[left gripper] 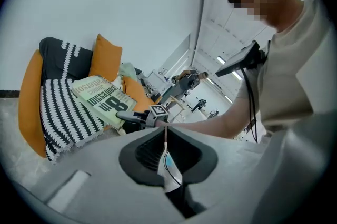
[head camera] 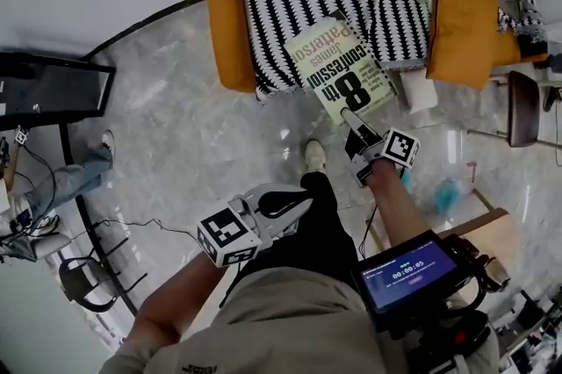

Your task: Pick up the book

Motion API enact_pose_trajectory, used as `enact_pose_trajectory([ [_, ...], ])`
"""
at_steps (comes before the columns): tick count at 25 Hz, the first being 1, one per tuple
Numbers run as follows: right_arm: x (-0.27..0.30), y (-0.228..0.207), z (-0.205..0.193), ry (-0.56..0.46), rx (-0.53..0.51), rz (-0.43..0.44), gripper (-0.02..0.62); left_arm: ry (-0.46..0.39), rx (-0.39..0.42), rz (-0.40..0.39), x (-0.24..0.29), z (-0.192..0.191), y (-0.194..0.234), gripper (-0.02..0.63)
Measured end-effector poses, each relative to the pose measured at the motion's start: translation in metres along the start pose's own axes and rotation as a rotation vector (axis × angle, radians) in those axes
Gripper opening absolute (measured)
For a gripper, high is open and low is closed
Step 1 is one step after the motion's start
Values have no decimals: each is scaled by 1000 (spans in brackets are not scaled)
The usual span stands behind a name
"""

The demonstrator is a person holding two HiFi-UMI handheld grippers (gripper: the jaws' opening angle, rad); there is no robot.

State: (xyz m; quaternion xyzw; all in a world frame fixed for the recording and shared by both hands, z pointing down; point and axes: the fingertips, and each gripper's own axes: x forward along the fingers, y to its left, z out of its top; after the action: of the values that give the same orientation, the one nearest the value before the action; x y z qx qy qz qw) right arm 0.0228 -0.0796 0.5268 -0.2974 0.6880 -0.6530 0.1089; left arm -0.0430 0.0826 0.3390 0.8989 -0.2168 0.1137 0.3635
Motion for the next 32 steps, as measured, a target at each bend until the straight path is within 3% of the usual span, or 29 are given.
enact_pose_trajectory([
  [5, -36, 80, -33, -18, -14, 73, 178, 6, 46, -34, -31, -12, -40, 8],
  [10, -65, 130, -52, -18, -56, 89, 178, 5, 69, -34, -53, -14, -62, 8],
  [16, -125, 207, -97, -47, -122, 95, 178, -37, 102, -36, -99, -25, -119, 8],
  [27, -126, 252, -110, -27, -178, 158, 178, -80, 157, -24, -111, -10, -98, 8],
  [32, -136, 261, -113, -49, -191, 141, 178, -85, 161, -61, -110, -3, -90, 8],
])
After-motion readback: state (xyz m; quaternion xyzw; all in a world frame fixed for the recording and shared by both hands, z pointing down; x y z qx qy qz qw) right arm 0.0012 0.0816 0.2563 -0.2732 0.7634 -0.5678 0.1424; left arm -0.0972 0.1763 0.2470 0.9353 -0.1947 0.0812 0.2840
